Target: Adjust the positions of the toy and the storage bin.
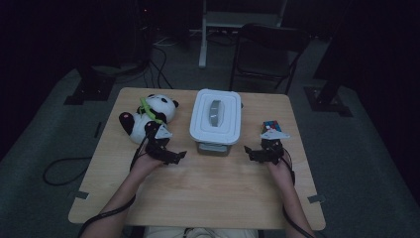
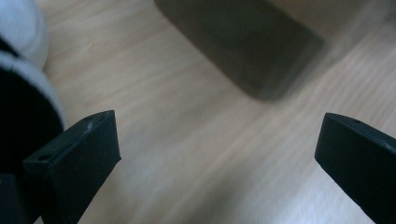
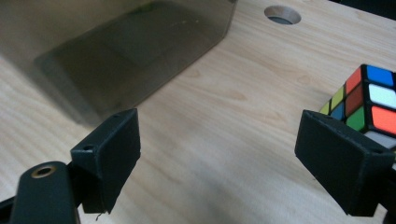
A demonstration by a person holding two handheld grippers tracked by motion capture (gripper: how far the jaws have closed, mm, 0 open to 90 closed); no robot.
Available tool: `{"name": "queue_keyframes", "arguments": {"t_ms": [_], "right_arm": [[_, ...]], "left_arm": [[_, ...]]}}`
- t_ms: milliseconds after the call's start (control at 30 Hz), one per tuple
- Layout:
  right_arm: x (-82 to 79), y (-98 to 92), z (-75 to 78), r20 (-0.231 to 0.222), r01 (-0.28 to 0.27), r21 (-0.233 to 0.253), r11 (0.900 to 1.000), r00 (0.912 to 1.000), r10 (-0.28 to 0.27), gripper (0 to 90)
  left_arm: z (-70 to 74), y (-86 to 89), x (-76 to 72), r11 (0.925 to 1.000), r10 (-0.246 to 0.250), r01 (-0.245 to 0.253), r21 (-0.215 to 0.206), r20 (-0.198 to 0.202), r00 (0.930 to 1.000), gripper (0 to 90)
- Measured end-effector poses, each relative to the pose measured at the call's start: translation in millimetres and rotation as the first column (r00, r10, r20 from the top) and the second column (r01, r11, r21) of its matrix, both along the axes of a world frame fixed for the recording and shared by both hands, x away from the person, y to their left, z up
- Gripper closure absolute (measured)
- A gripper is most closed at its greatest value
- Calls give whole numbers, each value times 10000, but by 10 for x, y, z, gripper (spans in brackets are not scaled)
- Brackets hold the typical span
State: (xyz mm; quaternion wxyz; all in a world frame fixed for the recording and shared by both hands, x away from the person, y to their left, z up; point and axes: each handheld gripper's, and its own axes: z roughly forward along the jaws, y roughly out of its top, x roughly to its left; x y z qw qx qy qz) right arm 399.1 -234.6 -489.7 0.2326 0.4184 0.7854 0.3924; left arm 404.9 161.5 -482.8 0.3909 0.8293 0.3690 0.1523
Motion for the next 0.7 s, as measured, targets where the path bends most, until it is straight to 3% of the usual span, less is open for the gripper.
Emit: {"name": "queue_keyframes", "arguments": {"t_ms": [200, 267, 333, 567, 700], "right_arm": [[120, -5, 14, 81, 165, 76, 9998, 9998, -165, 162], [154, 2, 27, 107, 195, 167, 9997, 9997, -197, 162], [179, 11, 33, 97, 195, 225, 9996, 9998, -198, 162], [286, 84, 33, 57, 178, 91, 9998, 9998, -179, 162], [361, 117, 26, 23, 265, 127, 9996, 9996, -265, 162]], "left_arm": [[31, -156, 139, 9993, -48, 38, 371, 269, 9996, 6], [52, -197, 186, 9997, -154, 149, 174, 250, 9996, 7], [59, -238, 237, 9996, -37, 25, 297, 416, 9991, 61], [78, -285, 375, 9943, 715, -762, 740, 633, 9954, 60], [74, -318, 453, 9910, 1105, -1152, 676, 684, 9915, 60]]}}
